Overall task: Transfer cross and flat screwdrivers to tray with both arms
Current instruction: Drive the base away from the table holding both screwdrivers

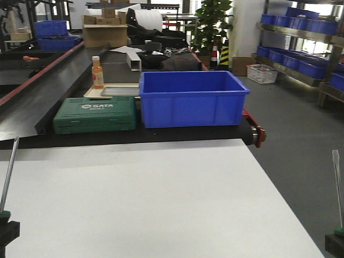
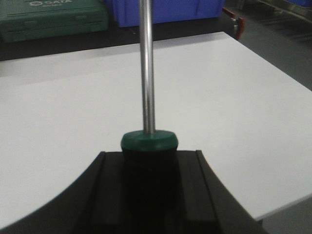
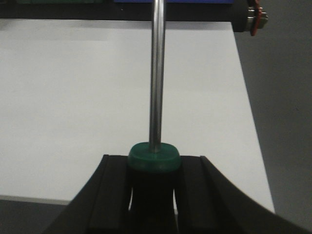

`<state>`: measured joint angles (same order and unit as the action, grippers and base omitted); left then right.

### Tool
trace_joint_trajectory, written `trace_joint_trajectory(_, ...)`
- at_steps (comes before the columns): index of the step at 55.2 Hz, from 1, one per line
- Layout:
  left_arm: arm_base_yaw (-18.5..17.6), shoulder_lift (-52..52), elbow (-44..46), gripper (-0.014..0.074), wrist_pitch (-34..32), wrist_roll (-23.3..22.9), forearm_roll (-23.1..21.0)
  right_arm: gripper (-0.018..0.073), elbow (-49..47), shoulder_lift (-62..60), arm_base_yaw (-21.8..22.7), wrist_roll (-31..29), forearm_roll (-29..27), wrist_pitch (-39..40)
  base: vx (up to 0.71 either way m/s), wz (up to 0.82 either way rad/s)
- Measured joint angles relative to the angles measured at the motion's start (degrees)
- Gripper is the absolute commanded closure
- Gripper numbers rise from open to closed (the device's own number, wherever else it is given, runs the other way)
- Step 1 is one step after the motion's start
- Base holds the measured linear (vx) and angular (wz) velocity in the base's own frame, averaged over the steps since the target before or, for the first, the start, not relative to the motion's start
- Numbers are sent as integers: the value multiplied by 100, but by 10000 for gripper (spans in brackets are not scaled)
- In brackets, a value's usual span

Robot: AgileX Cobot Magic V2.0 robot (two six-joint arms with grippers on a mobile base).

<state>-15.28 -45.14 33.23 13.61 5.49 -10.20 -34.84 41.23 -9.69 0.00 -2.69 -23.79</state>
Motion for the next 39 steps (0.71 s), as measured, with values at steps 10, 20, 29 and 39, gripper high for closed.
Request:
trace_joint_trajectory(10,0,0,0,599,2,0,0,567,0,0,0,0,6,0,-22,-50)
trace_joint_trajectory(20,0,0,0,599,2,0,0,567,0,0,0,0,6,-15,-16,-54)
trace_joint_trajectory(29,0,0,0,599,2,0,0,567,0,0,0,0,6,-30,-10,-54)
trace_joint_trajectory(39,0,0,0,599,2,0,0,567,0,0,0,0,6,-32,-5,-54)
